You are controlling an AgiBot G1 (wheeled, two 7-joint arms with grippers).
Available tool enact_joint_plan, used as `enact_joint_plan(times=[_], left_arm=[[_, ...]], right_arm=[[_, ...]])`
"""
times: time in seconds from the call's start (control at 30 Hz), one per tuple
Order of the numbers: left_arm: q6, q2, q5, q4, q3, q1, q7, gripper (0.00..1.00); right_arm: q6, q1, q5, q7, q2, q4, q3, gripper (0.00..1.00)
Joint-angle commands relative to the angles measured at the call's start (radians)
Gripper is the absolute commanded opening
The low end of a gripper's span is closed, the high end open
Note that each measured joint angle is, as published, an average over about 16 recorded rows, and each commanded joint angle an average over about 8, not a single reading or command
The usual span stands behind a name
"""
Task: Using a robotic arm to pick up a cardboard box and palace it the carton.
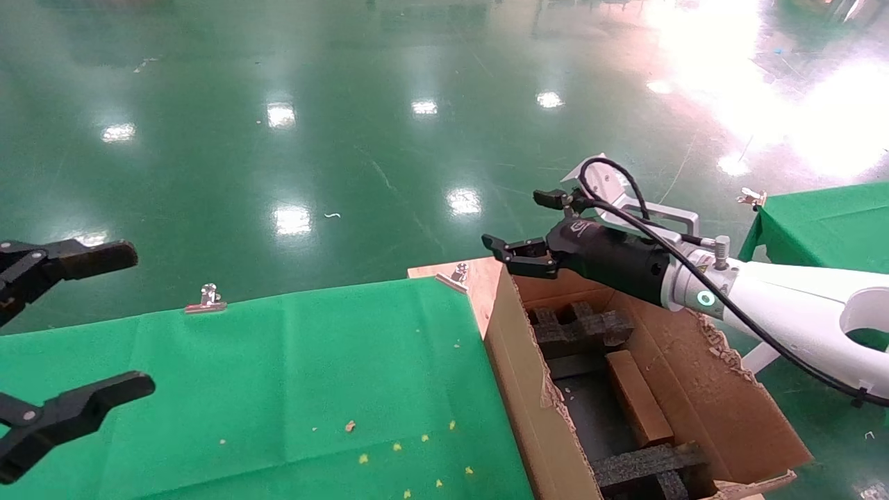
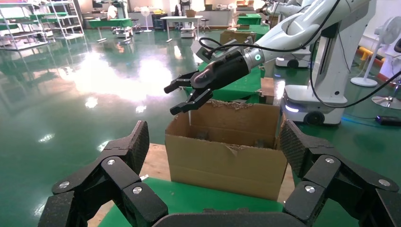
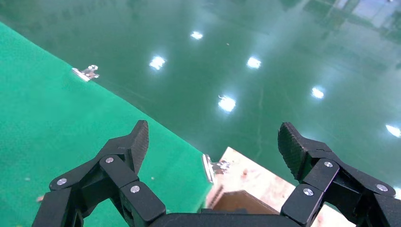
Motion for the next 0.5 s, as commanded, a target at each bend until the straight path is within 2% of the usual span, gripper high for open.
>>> enact_joint_plan(times=[0.03, 0.2, 0.5], left_arm=[[0.000, 0.000, 0.000, 0.000, 0.000, 0.000, 0.000, 1.00], [0.000, 0.000, 0.000, 0.000, 0.000, 0.000, 0.000, 1.00], [0.000, 0.000, 0.000, 0.000, 0.000, 0.000, 0.000, 1.00]], right_arm=[[0.013, 0.003, -0.008, 0.005, 0.001, 0.000, -0.008, 1.00], [-0.070, -0.036, 0.048, -0.066, -0.004, -0.004, 0.078, 1.00], [-0.340, -0.172, 0.233, -0.307, -0.023, -0.017, 0.374, 1.00]])
